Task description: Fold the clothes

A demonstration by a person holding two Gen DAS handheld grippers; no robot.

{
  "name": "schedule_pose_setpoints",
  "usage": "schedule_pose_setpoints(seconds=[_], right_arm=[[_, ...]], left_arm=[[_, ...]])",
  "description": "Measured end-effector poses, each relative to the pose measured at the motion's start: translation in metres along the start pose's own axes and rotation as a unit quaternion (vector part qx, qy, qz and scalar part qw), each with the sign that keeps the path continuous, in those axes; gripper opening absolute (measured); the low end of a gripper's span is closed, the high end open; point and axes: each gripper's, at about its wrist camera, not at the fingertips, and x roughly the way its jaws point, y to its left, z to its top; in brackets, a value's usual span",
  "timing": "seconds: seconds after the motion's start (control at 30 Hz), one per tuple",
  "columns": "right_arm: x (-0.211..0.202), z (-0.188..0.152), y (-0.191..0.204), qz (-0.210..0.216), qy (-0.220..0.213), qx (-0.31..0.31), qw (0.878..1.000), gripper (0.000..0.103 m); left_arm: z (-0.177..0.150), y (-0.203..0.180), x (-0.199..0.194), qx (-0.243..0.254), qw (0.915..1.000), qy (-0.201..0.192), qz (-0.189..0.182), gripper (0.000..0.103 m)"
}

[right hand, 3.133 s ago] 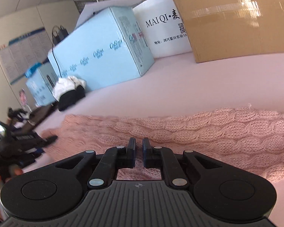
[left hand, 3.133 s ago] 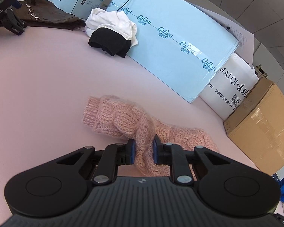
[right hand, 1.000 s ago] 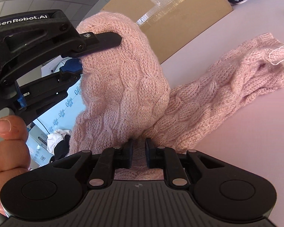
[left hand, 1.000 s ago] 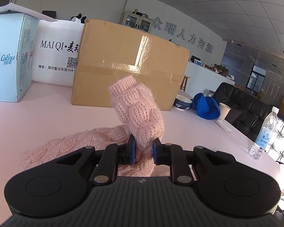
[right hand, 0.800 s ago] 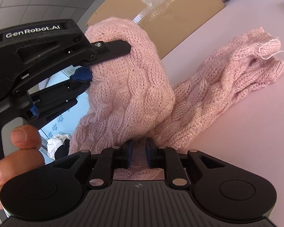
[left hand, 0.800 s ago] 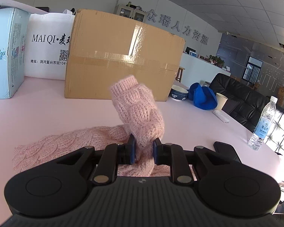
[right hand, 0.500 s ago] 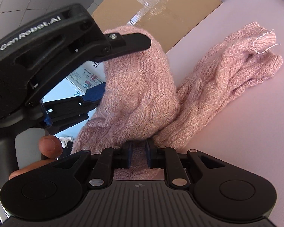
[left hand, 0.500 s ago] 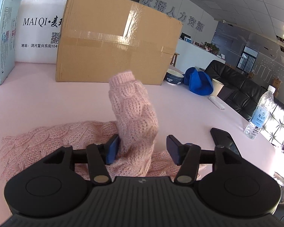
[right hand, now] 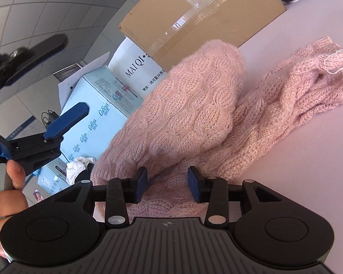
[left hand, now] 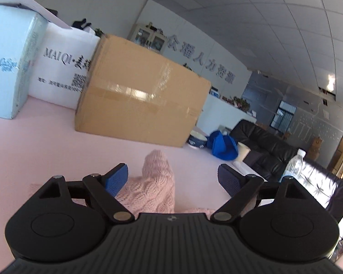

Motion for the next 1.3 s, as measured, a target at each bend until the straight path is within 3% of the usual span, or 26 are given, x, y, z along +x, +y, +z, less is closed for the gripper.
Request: schedule_pose_setpoints(seconds=[0.07, 0.27, 0.33, 0.43, 0.53, 0.67, 0.9, 1.07, 1.2, 1.3], right_arm=[[-0.002, -0.001, 0.001, 0.000, 0.001, -0.007, 1.000, 0.044], [-0.023, 0.006, 0.004, 0.010, 0.003, -0.016, 1.000, 0.051], [-0.020, 0.019, 0.006, 0.023, 0.002, -0.011, 1.000, 0.056], [-0.022, 0.024, 0.004, 0.070, 0.003, -0.005, 0.998, 0.075], [-0.014, 0.029, 0.009, 0.088, 0.005, -0.008, 0.996, 0.080], [-0.018, 0.031, 0.007, 0.102, 0.000, 0.004, 0.995, 0.080], [-0.031, 0.033, -0.013, 0.140, -0.029, 0.071, 0.987, 0.080], [-0.025, 0.051, -0.007, 0.100, -0.053, 0.063, 0.992, 0.087], [-0.019, 0.091, -0.006, 0.030, -0.064, 0.038, 0.997, 0.087], [-0.001, 0.138, 0.002, -0.032, -0.056, 0.016, 0.998, 0.087]], left_arm=[[0.001, 0.018, -0.008, -0.019, 0.9996, -0.006, 0.021, 0.084], [-0.019, 0.067, 0.004, -0.102, 0.9924, 0.060, 0.034, 0.084], [-0.023, 0.072, 0.006, -0.117, 0.9910, 0.056, 0.034, 0.084], [-0.017, 0.071, 0.005, -0.132, 0.9908, 0.021, 0.020, 0.084], [-0.010, 0.065, 0.015, -0.133, 0.9911, 0.005, 0.005, 0.084], [-0.024, 0.059, 0.040, -0.136, 0.9893, 0.050, 0.014, 0.084], [-0.045, 0.054, 0.032, -0.091, 0.9942, 0.058, 0.000, 0.085], [-0.051, 0.074, 0.023, -0.143, 0.9886, 0.043, -0.019, 0.085], [-0.054, 0.089, 0.020, -0.195, 0.9796, 0.040, -0.026, 0.085], [-0.055, 0.084, 0.023, -0.177, 0.9832, 0.043, -0.008, 0.085]])
